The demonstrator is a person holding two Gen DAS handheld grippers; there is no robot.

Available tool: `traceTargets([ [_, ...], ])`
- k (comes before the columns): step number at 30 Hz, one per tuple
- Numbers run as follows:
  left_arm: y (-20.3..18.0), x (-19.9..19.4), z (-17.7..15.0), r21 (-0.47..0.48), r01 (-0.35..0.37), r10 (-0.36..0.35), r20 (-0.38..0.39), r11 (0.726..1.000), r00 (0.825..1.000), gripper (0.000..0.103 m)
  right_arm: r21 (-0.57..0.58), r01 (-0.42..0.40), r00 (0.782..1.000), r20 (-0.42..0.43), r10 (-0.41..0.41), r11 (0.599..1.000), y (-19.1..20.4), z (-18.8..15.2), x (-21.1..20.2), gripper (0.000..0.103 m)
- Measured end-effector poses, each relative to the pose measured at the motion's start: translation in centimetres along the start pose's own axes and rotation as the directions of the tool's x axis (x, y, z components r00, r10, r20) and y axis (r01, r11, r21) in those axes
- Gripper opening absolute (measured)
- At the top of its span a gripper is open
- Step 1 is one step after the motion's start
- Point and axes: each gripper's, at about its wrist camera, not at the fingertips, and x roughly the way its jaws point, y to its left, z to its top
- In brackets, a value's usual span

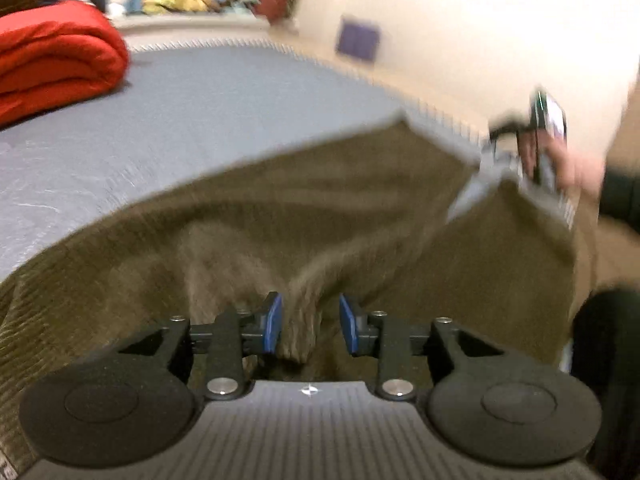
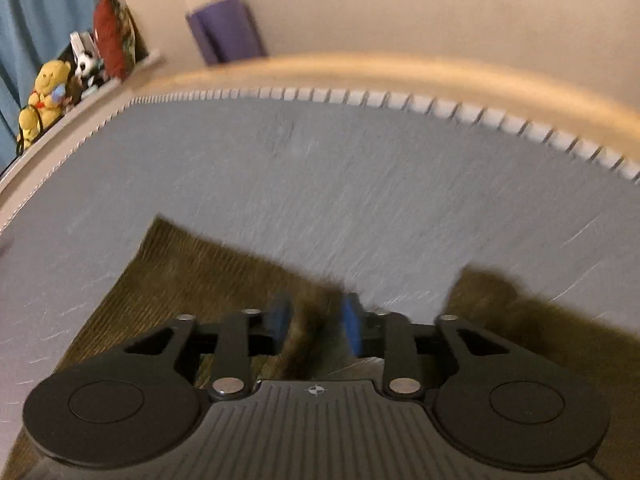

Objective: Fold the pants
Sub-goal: 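Open both grippers and lay the stacked legs flat, then grasp the grey waistband with the left gripper while the right gripper grasps the waistband edge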

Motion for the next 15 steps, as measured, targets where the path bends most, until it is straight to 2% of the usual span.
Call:
traceTargets([
  [3,1.7,-1.6,-0.4,-0.040,-0.049,0.049,0.019,0.998,0.999,0.029,0.024,-0.057,0.996,0.076,0.055,0.998,-1.2,0.5,-4.1,0.039],
  [5,3.1,-0.9,-1.6,-0.065,-0.109,0.106,-0.056,0.992,0.993,0.018,0.002,-0.122,0.984,0.128,0.120,0.993,-1.1,0.8,-7.6,0.039],
  [6,4.0,0.1,-2.5,-0.080,-0.149,0.139,-0.120,0.986,0.983,0.017,-0.024,-0.156,0.975,0.158,0.158,0.987,-0.6,0.6,-9.5,0.039],
  [8,5.3,2.0,-4.8,-0.092,-0.244,0.215,-0.247,0.965,0.945,0.017,-0.101,-0.230,0.947,0.206,0.247,0.968,0.9,0.0,-13.5,0.041],
  [9,5.6,1.5,-5.3,-0.124,-0.231,0.203,-0.201,0.965,0.958,0.017,-0.148,-0.263,0.929,0.229,0.292,0.953,1.7,-0.4,-15.4,0.041],
  [10,5.8,1.3,-5.2,-0.149,-0.233,0.202,-0.200,0.961,0.959,0.017,-0.185,-0.288,0.913,0.245,0.328,0.940,2.2,-1.0,-17.3,0.045],
  [12,5.6,0.3,-4.9,-0.167,-0.273,0.240,-0.190,0.948,0.952,0.017,-0.258,-0.366,0.867,0.255,0.428,0.894,3.2,-2.6,-21.4,0.049],
  [15,4.9,-1.2,-4.6,-0.170,-0.298,0.274,-0.153,0.939,0.949,0.017,-0.344,-0.450,0.817,0.214,0.536,0.824,4.3,-5.7,-25.9,0.050],
])
